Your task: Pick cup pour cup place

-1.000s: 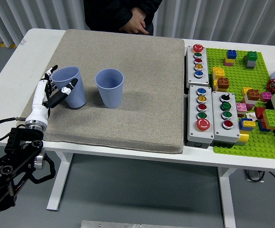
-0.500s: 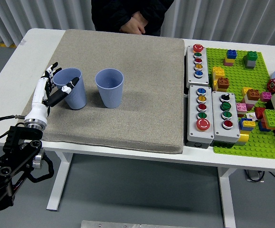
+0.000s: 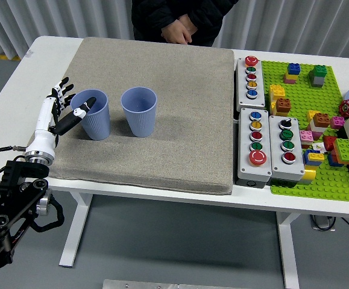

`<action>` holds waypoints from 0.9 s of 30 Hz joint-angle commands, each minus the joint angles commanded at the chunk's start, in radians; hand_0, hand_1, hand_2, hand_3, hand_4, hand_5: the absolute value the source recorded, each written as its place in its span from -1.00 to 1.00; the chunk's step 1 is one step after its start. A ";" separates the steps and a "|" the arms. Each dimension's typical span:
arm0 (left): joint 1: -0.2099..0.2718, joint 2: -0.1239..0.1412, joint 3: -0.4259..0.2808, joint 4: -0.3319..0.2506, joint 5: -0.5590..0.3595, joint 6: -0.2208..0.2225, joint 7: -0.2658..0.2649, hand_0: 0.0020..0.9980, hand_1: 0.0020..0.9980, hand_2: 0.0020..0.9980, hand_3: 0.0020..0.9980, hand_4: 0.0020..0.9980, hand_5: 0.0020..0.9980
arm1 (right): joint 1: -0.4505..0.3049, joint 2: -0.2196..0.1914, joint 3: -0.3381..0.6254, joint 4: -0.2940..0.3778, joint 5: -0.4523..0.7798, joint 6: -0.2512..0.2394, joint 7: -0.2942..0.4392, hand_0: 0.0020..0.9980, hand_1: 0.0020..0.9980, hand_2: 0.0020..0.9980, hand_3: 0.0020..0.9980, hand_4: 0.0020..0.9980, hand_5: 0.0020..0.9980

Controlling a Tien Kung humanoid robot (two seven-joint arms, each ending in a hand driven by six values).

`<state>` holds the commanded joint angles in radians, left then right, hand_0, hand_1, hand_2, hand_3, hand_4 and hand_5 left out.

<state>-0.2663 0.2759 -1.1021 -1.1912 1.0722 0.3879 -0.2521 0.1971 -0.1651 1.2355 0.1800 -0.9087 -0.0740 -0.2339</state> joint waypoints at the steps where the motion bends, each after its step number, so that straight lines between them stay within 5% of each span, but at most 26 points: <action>1: 0.000 0.001 -0.005 -0.004 -0.002 0.000 0.001 0.65 0.68 0.85 0.89 0.97 0.03 | -0.001 0.000 0.000 0.000 0.001 -0.001 0.000 0.44 0.37 0.34 0.23 -0.89 -0.46; 6: -0.008 0.026 -0.057 -0.047 -0.055 -0.013 0.013 0.65 0.68 0.85 0.89 0.97 0.03 | 0.000 -0.001 -0.001 0.000 0.005 -0.002 0.002 0.44 0.37 0.34 0.23 -0.89 -0.46; 7: -0.013 0.034 -0.069 -0.056 -0.078 -0.017 0.015 0.62 0.64 0.76 0.74 0.84 0.91 | 0.000 -0.001 -0.001 0.000 0.006 -0.003 0.002 0.44 0.37 0.34 0.23 -0.89 -0.47; 12: -0.062 0.107 -0.134 -0.089 -0.215 -0.051 0.023 0.62 0.64 0.76 0.74 0.84 0.91 | 0.001 -0.003 -0.005 0.000 0.008 -0.005 0.002 0.44 0.37 0.34 0.23 -0.89 -0.47; 13: -0.067 0.114 -0.139 -0.090 -0.242 -0.057 0.025 0.59 0.56 0.67 0.60 0.64 1.00 | 0.001 -0.003 -0.005 0.000 0.009 -0.005 0.003 0.44 0.37 0.34 0.23 -0.89 -0.47; 19: -0.138 0.211 -0.185 -0.029 -0.439 -0.134 0.020 0.60 0.56 0.66 0.59 0.63 1.00 | 0.000 -0.007 -0.013 0.000 0.017 -0.009 0.004 0.44 0.37 0.34 0.23 -0.89 -0.47; 27: -0.153 0.255 -0.198 0.054 -0.743 -0.239 -0.002 0.60 0.56 0.66 0.61 0.62 1.00 | -0.003 -0.001 0.017 0.000 -0.017 -0.018 -0.004 0.44 0.37 0.34 0.23 -0.89 -0.47</action>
<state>-0.4191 0.5314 -1.3005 -1.1376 0.3293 0.1486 -0.2537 0.1938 -0.1664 1.2524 0.1800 -0.9255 -0.0915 -0.2380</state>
